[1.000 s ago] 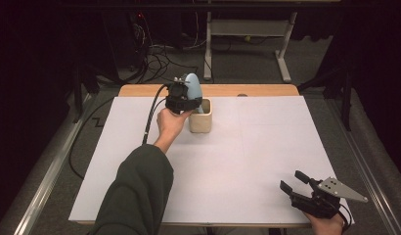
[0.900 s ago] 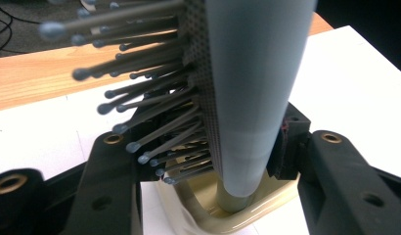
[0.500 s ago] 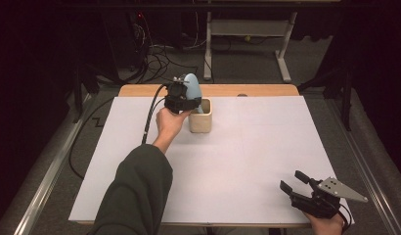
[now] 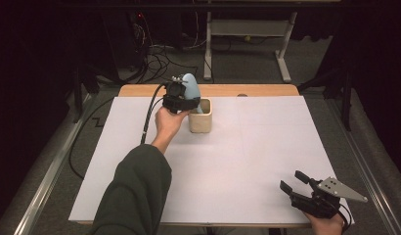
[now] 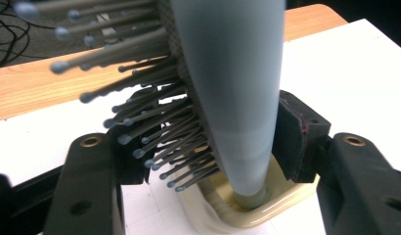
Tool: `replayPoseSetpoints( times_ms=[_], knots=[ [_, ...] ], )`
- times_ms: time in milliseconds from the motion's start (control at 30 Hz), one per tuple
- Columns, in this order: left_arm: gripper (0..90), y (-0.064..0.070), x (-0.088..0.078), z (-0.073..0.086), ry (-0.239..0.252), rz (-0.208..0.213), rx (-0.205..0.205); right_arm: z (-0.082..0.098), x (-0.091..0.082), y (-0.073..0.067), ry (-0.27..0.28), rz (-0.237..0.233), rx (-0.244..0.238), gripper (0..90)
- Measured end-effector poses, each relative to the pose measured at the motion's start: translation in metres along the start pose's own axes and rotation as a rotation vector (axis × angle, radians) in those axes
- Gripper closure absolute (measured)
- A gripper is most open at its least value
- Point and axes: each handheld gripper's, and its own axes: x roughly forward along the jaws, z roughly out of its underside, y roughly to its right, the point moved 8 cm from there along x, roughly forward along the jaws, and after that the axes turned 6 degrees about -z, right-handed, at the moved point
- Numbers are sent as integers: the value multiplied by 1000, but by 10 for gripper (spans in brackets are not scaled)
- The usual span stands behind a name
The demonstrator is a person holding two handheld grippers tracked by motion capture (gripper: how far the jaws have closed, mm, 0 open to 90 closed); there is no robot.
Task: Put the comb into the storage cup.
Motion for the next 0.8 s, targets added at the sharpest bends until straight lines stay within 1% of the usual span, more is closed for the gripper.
replayPoseSetpoints(
  times_ms=[300, 600, 733, 800],
  knots=[
    [365, -5, -3, 1, -4, -9, 15, 0, 0, 0, -1, 1, -1, 302],
    [331, -5, -4, 2, -9, 0, 23, 0, 0, 1, 0, 2, -3, 302],
    [328, -5, -8, 2, -9, -2, 34, 0, 0, 1, -2, 3, -3, 302],
    [327, -6, -10, 2, -6, 0, 31, 0, 0, 1, -1, 4, -4, 302]
  ],
)
